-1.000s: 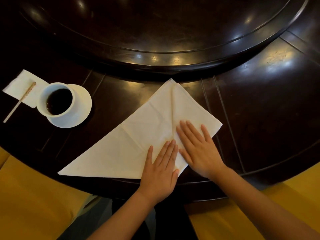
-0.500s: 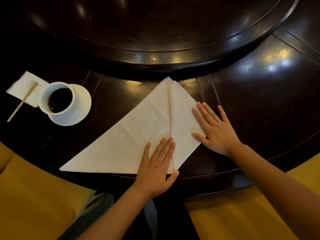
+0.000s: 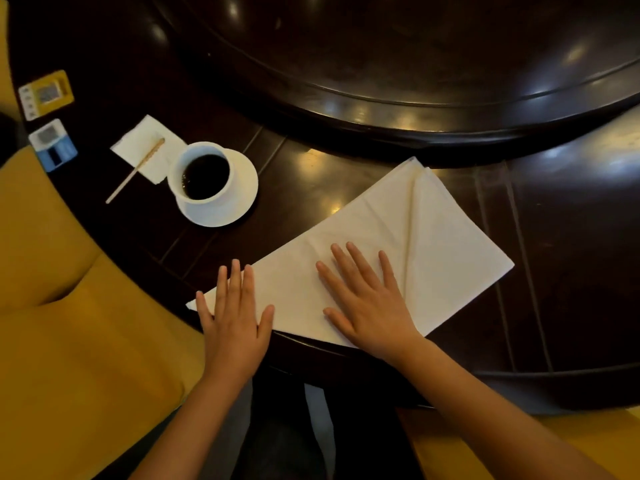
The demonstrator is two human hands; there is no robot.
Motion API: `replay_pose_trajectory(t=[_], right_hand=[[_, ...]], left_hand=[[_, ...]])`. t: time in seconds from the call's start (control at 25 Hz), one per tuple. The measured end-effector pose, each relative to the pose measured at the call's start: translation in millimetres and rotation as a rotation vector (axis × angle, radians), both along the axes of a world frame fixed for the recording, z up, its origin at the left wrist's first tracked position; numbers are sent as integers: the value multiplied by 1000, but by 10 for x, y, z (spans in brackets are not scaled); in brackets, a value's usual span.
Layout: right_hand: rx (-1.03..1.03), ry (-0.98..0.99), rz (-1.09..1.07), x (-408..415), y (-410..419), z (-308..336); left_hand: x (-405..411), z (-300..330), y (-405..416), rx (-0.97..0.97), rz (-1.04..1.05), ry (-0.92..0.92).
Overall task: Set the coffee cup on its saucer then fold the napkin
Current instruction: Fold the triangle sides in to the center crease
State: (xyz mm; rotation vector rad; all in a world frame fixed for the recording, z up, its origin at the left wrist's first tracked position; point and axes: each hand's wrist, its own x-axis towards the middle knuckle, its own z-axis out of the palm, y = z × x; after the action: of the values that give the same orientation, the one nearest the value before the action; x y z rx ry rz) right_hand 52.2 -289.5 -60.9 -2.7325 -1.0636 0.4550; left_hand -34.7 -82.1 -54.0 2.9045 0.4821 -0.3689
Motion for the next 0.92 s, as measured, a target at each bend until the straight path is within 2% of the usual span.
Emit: replay_pose_trajectory(t=[0.24, 0.4, 0.56, 0.68, 0.76, 0.84, 0.92], right_hand=[[-49, -20, 3, -1, 14, -58], [-44, -21, -2, -3, 32, -51], [-37, -8, -6, 1, 43, -30], [3, 7, -48, -8, 98, 35], [121, 51, -141, -10, 182, 144], [362, 121, -242, -3, 278, 314], [576, 113, -279, -31, 362, 458]], left_hand=[[-79, 219, 443, 36, 118, -90], [-4, 291, 623, -292, 395, -34], [66, 383, 790, -639, 481, 14], [136, 557, 742, -910, 577, -57], [219, 686, 587, -1006, 602, -137], [315, 783, 357, -1085, 608, -181], [417, 847, 98, -1181, 604, -151]])
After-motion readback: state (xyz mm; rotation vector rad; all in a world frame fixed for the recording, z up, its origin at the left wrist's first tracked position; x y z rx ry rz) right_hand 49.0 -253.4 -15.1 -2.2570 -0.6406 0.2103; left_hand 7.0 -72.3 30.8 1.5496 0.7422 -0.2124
